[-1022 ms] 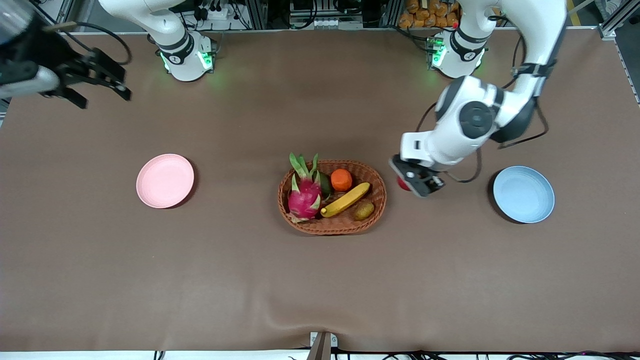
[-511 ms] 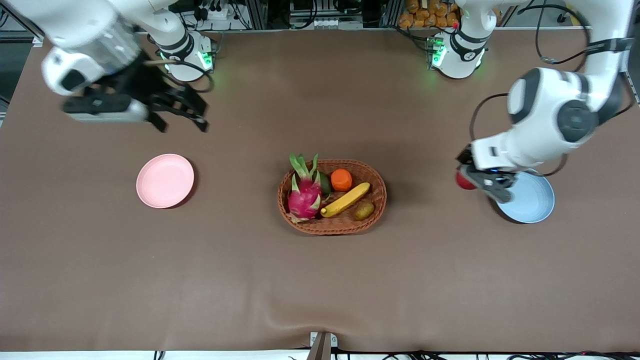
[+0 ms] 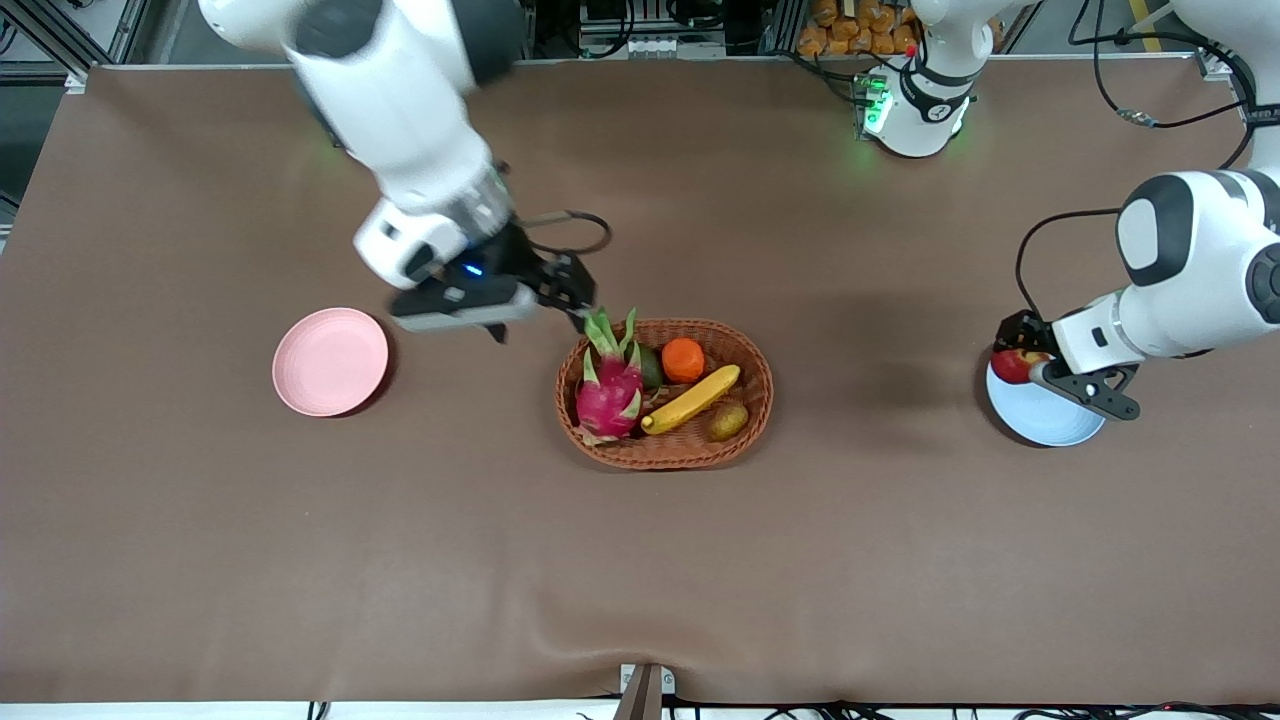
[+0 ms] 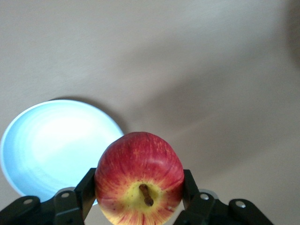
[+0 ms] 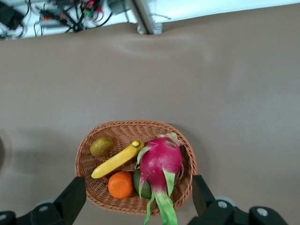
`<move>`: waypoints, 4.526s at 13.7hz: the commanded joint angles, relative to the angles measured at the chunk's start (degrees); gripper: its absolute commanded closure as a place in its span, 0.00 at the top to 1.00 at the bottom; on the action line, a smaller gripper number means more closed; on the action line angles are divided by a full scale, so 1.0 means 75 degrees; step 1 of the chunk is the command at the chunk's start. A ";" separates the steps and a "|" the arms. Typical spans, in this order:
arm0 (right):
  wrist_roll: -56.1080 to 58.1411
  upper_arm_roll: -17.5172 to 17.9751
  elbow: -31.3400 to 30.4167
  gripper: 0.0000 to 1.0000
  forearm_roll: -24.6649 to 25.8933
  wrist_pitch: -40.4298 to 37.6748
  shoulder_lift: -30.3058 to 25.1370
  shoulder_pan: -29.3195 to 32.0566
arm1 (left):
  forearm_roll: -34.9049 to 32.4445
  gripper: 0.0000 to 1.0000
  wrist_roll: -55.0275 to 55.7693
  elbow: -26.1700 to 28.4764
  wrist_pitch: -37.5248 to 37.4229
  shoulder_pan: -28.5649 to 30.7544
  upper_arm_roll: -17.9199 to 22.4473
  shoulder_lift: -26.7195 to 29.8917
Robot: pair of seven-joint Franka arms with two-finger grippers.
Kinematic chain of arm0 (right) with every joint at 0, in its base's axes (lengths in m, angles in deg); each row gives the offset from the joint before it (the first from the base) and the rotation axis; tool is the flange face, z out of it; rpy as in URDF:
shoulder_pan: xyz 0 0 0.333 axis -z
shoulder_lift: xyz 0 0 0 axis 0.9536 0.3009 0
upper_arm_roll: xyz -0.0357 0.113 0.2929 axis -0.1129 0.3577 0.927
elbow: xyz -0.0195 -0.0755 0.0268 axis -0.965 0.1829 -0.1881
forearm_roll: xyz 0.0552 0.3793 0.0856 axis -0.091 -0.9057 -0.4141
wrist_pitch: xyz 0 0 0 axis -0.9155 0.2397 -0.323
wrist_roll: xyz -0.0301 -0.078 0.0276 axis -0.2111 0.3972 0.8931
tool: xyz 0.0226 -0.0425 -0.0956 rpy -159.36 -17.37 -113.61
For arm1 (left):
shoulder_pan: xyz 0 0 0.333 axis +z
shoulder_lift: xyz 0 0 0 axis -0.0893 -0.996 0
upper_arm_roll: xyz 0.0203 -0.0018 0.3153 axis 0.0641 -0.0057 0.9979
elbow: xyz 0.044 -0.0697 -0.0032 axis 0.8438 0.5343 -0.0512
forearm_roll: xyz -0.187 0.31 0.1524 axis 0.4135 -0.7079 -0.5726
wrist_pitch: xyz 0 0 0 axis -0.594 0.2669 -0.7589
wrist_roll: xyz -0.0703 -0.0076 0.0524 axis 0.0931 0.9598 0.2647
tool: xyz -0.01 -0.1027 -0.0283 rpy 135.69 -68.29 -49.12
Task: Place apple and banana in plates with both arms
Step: 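Carry the apple to the blue plate while the right gripper reaches the basket, then lower the apple onto the blue plate and open the left gripper, then grasp the banana with the right gripper while the left gripper withdraws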
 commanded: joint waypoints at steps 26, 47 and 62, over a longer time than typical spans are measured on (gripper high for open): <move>0.4713 0.0351 0.1642 0.50 -0.0101 0.1634 0.3616 -0.0230 | -0.1243 0.95 0.0241 -0.0105 0.1473 0.1540 -0.0063 -0.1942; 0.4689 0.0351 0.1653 0.51 -0.0078 0.1704 0.4015 -0.0335 | -0.1313 1.00 0.0124 -0.3245 -0.1654 0.0989 -0.0625 -0.1603; 0.4748 0.0351 0.1653 0.00 -0.0054 0.2068 0.4121 -0.0324 | -0.0001 1.00 0.1468 -0.3797 -0.2779 -0.1505 0.1541 -0.0105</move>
